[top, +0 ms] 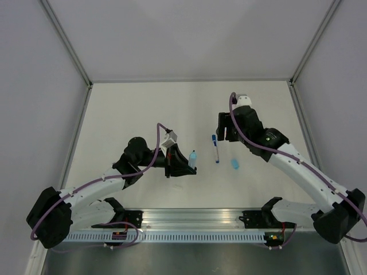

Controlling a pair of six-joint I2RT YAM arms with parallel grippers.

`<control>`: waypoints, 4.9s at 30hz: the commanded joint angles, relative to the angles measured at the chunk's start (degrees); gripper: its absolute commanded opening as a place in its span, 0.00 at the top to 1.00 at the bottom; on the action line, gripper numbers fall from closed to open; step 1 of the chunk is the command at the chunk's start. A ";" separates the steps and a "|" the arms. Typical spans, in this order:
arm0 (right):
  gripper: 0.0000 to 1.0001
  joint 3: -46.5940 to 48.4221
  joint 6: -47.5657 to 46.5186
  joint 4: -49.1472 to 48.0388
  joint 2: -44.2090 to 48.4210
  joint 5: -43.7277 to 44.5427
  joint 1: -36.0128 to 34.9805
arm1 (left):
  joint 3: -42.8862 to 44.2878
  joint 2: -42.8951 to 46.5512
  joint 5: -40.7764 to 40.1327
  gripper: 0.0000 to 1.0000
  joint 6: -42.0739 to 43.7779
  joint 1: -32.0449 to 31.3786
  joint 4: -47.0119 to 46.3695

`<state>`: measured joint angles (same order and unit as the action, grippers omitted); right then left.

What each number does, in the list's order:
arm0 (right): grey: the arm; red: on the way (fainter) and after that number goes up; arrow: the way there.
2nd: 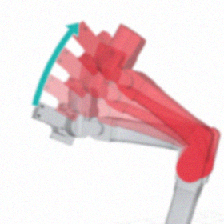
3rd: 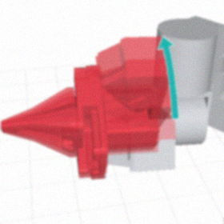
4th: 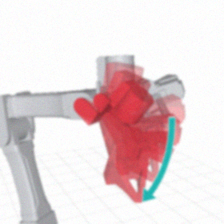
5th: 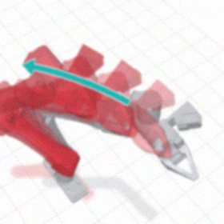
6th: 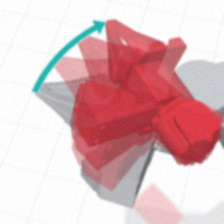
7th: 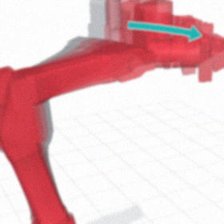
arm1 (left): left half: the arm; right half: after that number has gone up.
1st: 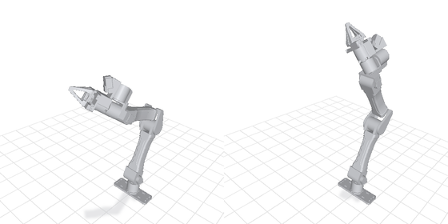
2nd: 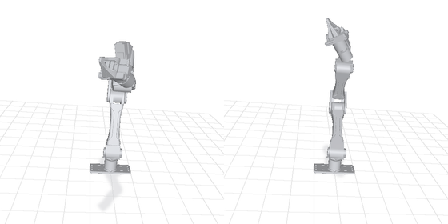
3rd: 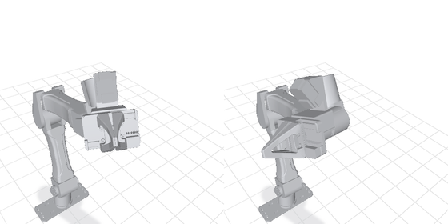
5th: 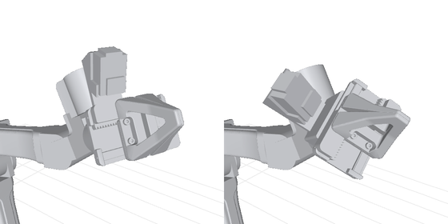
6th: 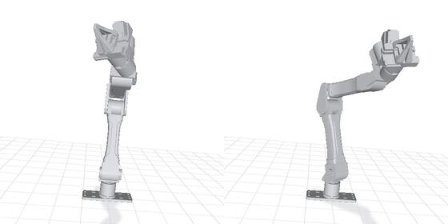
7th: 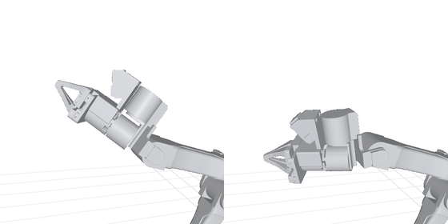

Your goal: Insert the pens into the pen caps

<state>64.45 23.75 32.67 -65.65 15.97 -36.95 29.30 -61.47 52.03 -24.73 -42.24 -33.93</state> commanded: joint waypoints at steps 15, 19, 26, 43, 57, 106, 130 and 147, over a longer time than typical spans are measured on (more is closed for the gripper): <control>0.36 -3.71 -4.67 14.88 -22.40 -11.66 9.53 | -1.52 8.12 -11.95 0.98 8.03 -0.04 5.28; 0.38 -4.68 -5.73 13.84 -25.49 -11.22 9.79 | -2.84 10.67 -13.27 0.98 7.86 0.05 4.32; 0.39 -5.21 -8.01 12.95 -28.39 -11.57 10.93 | -3.81 12.78 -16.00 0.98 8.47 0.05 4.49; 0.50 -9.24 -10.74 7.86 -31.73 -15.53 14.27 | -3.99 14.63 -17.22 0.98 9.17 0.05 5.54; 0.99 -8.55 -8.72 8.73 -28.32 -14.56 14.27 | -3.38 14.63 -21.26 0.98 9.79 0.05 8.09; 1.00 9.38 0.16 -20.80 -7.03 29.65 -36.35 | -1.00 9.71 -23.90 0.98 4.60 0.05 8.62; 1.00 7.28 -0.46 -18.34 -8.44 34.13 -38.55 | -1.96 11.64 -25.84 0.98 4.69 -0.04 8.27; 1.00 6.75 2.70 -17.02 -12.04 31.23 -39.78 | -3.63 14.45 -26.28 0.98 4.34 -0.04 6.51</control>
<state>71.33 24.71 14.37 -75.83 48.01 -75.81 25.80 -48.58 26.15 -19.16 -42.11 -23.94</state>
